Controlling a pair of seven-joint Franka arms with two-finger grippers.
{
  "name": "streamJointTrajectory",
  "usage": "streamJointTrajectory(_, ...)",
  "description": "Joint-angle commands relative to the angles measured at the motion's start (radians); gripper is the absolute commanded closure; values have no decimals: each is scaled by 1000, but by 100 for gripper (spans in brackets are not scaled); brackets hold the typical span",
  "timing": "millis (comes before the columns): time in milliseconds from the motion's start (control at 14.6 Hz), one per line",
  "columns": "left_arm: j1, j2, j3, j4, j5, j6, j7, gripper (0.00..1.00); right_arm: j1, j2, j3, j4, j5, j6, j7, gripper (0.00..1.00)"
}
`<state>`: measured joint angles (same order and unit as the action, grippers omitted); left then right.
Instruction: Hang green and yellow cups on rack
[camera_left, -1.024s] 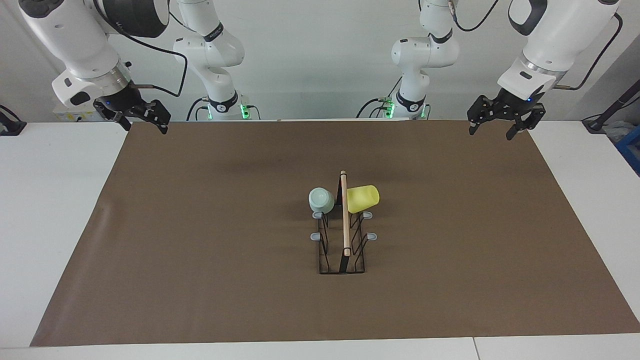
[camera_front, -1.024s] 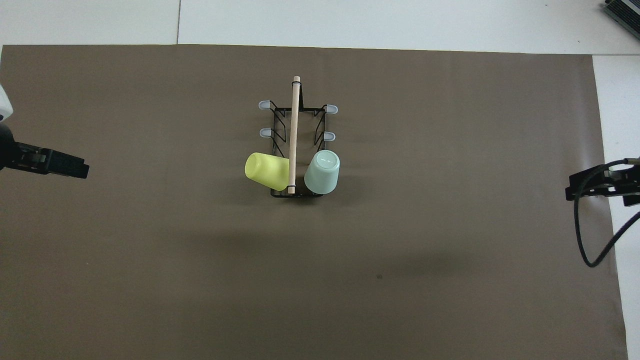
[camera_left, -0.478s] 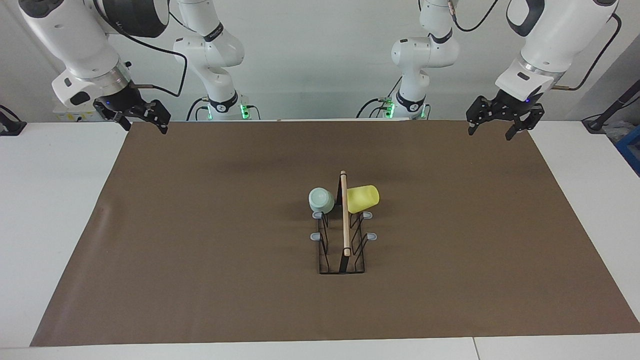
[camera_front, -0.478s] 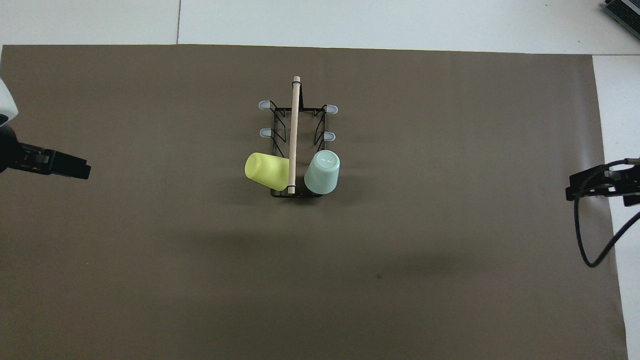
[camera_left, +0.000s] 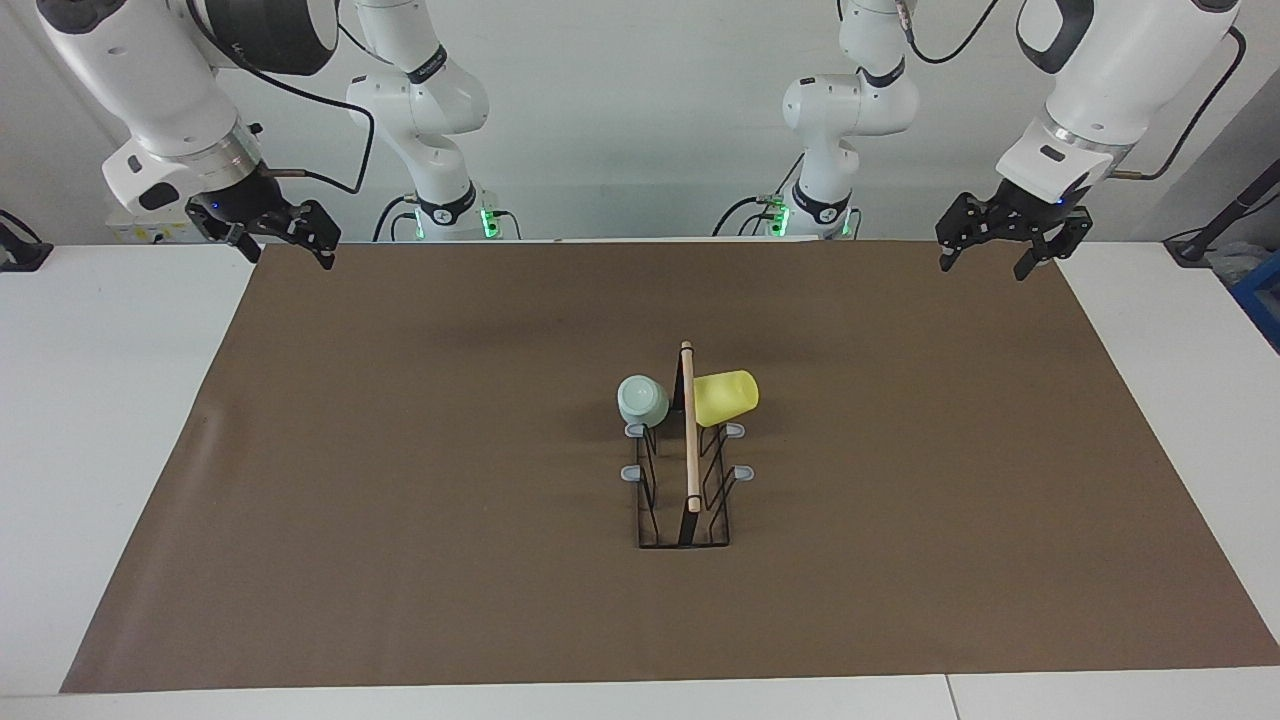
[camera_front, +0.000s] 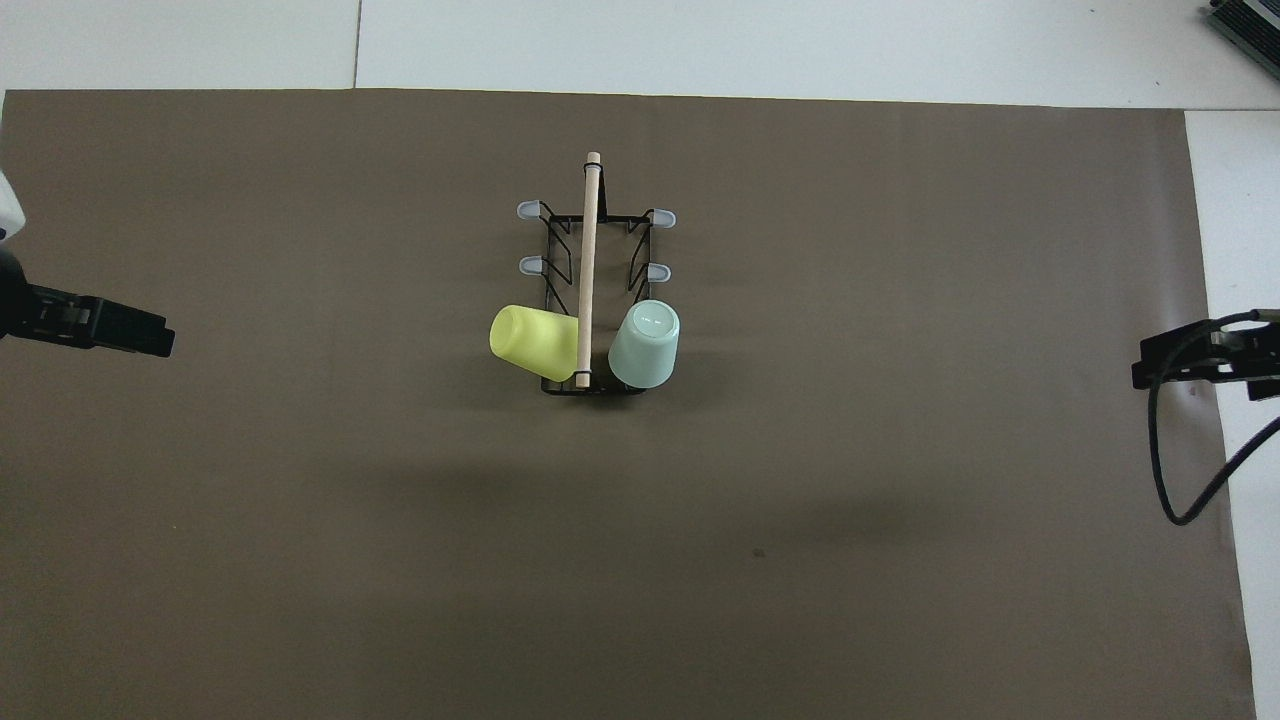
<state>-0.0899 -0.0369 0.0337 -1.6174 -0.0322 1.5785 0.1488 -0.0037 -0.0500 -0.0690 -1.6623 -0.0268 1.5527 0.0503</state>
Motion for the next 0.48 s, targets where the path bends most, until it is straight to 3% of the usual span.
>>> streamJointTrajectory(0, -10, -8, 15, -9, 17, -6, -32, 0, 2, -16, 1, -27, 15, 46, -17, 0)
streamJointTrajectory(410, -8, -9, 15, -10, 17, -12, -51, 0, 2, -17, 3, -27, 16, 37, -21, 0)
